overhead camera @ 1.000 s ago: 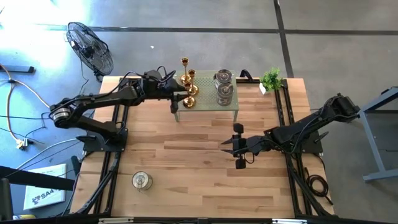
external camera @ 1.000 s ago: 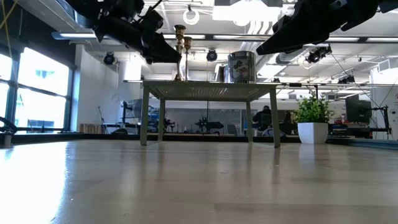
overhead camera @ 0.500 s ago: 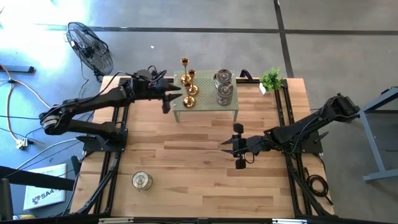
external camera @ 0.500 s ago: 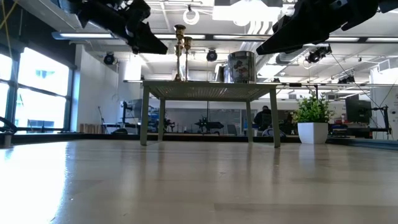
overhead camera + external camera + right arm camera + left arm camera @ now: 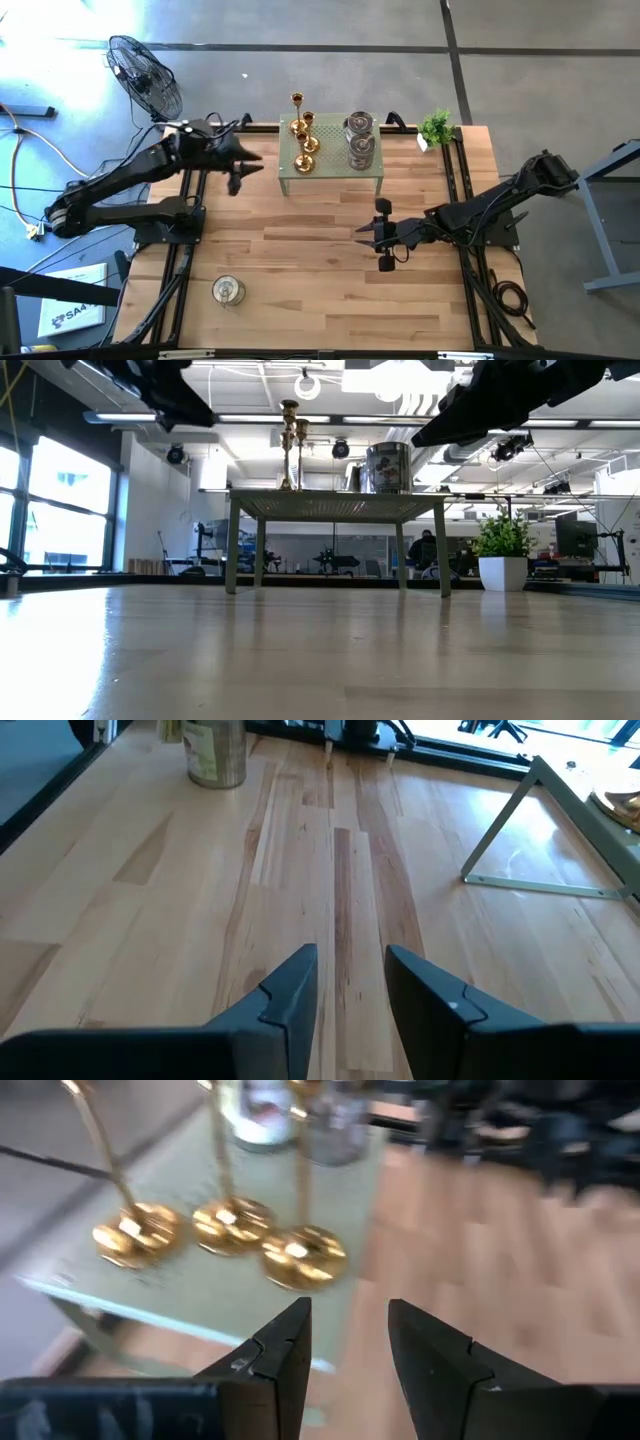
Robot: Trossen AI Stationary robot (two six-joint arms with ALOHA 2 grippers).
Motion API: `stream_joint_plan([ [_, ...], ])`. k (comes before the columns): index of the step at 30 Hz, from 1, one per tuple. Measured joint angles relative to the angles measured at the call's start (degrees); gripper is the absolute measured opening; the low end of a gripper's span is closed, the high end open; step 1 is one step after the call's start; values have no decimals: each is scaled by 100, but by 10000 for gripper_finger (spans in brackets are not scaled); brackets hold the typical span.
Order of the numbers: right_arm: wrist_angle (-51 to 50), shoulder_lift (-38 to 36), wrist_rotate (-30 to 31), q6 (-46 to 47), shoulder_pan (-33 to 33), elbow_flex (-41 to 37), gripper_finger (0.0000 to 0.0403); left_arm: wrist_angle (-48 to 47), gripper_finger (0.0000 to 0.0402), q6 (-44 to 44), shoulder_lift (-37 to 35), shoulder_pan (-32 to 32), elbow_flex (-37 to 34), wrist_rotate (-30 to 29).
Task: Pick & Place candle stick holders
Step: Put the silver scented candle on the shelf aligned with the other silver scented candles
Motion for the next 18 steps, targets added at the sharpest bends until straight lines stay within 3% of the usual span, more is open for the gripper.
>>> stream_joint_plan([
  [10,335,0,4,-87,0,0,114,-444,131,230,-509,-4,0,2512],
  [13,333,0,-18,21,0,0,114,-408,131,340,-507,-4,-2,2509],
  [18,332,0,-210,193,2,0,114,-323,131,-46,-505,-4,-2,1669],
])
